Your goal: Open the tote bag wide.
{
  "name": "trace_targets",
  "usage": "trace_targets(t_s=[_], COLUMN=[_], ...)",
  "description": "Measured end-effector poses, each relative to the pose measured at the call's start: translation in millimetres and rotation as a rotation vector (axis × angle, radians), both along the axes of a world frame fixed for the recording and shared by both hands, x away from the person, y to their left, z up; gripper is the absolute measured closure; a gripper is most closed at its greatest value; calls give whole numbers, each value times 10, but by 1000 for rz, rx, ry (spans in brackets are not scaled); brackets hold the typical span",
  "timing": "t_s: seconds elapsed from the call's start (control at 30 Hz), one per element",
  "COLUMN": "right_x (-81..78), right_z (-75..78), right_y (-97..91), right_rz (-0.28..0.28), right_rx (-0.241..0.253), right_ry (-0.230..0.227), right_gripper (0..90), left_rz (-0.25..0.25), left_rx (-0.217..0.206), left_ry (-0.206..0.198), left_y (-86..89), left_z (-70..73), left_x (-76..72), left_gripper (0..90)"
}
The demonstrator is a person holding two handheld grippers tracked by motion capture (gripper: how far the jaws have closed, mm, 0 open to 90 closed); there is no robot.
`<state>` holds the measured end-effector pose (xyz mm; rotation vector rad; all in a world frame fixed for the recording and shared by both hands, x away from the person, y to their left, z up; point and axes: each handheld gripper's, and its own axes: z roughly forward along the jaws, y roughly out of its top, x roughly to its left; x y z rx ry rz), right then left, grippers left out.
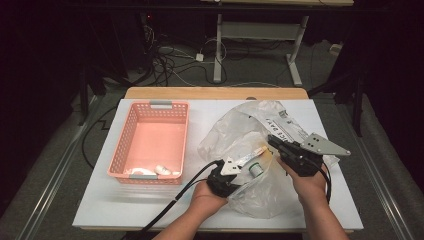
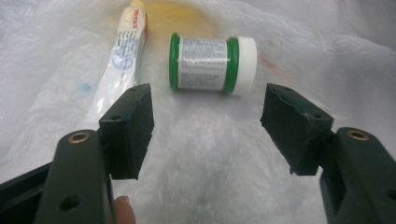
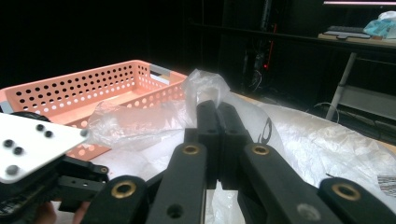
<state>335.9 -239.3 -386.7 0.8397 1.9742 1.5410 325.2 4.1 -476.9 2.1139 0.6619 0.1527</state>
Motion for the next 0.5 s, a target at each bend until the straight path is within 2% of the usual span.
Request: trace_targets(t_s=[0.2,0.5], right_x=[-2,-4], right_z=[1,-1], right_y=[3,5], right_rz=[0,-1], right_rx=[-1,0], right_ry=[0,2], right_gripper=[900,900], left_rz=[1,12], left_rx=[12,-32], left_ry=[10,6], left_y=[135,340], left_z=[-14,59], left_x=[-83,-223], left_gripper=[366,461])
